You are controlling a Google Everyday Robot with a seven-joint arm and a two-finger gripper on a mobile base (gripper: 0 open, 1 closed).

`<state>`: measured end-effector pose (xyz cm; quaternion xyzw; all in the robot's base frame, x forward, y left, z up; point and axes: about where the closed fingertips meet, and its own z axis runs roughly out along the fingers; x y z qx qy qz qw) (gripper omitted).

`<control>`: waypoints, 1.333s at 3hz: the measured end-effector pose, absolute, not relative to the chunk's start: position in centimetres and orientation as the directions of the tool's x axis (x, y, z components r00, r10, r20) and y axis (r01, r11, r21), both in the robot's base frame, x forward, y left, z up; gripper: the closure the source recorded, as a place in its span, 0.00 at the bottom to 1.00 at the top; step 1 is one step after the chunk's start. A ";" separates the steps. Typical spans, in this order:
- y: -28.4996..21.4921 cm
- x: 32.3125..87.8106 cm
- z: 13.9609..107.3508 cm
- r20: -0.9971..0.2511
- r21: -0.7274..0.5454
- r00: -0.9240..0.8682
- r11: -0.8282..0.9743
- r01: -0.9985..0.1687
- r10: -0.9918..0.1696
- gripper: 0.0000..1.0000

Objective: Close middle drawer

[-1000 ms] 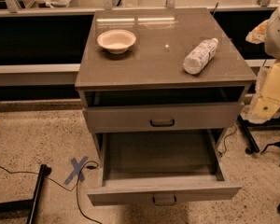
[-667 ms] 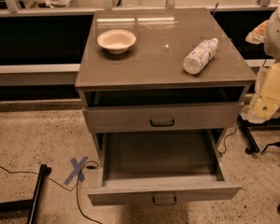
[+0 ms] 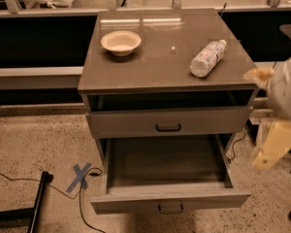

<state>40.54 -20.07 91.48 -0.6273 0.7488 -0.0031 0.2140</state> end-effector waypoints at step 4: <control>-22.8 42.3 78.0 -0.360 -0.249 -0.053 0.151 -0.957 -0.931 0.00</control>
Offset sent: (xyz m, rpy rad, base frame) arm -0.0118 -0.0057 -0.0366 0.0055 -0.0150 0.0028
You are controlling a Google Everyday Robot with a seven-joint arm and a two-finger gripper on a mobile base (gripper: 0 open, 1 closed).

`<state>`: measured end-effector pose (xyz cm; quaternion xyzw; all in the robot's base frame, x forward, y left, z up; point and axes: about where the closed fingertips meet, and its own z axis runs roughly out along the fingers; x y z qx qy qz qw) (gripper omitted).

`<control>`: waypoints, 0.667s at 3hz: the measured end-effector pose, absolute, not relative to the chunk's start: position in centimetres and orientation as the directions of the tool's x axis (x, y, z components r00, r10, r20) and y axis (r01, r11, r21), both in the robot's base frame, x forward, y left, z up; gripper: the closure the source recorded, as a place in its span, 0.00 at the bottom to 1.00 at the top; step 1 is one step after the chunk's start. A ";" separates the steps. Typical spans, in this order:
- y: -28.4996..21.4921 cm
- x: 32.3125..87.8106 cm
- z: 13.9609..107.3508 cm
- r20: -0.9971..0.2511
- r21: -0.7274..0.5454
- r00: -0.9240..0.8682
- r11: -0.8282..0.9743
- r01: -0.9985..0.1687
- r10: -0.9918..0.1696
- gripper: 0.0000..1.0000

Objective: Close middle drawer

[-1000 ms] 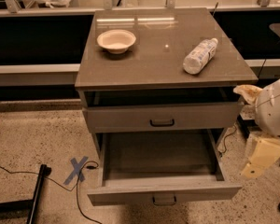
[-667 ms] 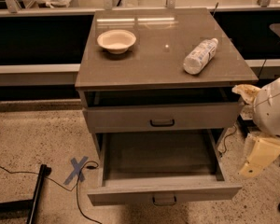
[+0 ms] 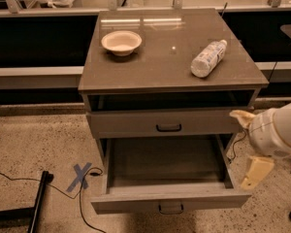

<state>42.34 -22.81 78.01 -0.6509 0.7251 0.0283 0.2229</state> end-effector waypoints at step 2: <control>-21.0 41.0 63.0 -0.403 -0.198 0.067 0.016 -0.980 -0.913 0.00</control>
Offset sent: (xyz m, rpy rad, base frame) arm -0.0237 0.0391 -0.2163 0.0330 0.0637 0.2467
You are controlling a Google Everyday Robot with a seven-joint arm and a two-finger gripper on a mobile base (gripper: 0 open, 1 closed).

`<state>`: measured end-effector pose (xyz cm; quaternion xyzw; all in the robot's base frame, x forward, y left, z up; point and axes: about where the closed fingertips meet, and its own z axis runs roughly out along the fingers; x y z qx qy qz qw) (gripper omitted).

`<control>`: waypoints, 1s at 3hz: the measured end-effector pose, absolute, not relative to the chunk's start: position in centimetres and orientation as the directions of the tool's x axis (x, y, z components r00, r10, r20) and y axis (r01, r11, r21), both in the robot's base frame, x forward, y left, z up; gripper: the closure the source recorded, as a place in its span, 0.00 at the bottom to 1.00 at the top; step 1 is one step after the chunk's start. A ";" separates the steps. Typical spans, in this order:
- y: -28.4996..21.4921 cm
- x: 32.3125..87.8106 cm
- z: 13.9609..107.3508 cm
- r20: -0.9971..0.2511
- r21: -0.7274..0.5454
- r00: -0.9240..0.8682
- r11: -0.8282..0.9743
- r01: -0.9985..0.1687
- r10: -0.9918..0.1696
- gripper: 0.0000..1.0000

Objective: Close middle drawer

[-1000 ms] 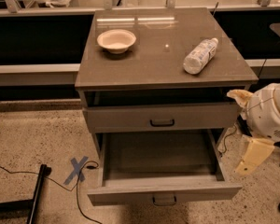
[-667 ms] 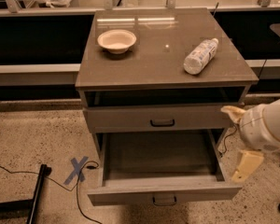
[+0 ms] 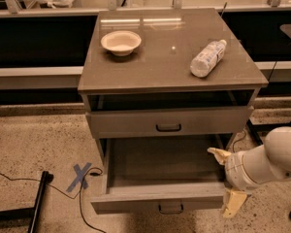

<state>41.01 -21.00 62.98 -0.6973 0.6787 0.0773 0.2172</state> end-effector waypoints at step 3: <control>-21.1 43.7 53.9 -0.397 -0.141 -0.026 0.089 -0.986 -0.917 0.00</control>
Offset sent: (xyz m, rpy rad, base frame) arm 0.0265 -0.0076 -0.0878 -0.0463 0.0566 -0.0676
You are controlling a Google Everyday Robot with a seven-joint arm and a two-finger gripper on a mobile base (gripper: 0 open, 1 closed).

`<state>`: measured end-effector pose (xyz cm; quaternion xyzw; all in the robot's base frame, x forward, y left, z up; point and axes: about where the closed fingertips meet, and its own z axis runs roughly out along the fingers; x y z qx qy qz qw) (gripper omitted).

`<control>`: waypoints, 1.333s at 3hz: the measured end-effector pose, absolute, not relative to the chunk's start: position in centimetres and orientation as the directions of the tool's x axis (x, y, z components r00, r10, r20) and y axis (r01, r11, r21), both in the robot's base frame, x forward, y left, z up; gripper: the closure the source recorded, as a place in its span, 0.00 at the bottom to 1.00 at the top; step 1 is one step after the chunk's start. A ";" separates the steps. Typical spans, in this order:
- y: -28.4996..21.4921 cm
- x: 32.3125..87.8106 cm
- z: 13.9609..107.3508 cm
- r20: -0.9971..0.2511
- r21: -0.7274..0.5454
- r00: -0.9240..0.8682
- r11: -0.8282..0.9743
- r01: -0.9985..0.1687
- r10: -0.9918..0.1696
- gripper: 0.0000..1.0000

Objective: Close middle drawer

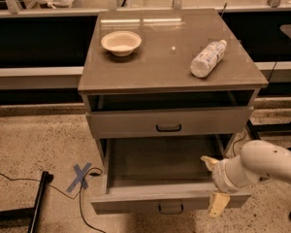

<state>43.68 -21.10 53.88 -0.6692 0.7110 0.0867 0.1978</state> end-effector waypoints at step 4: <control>-18.2 48.2 43.0 -0.522 -0.146 -0.039 0.134 -0.980 -0.852 0.29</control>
Offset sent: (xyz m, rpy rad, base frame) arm 0.0435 0.0335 -0.0950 0.1170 -0.0071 -0.0312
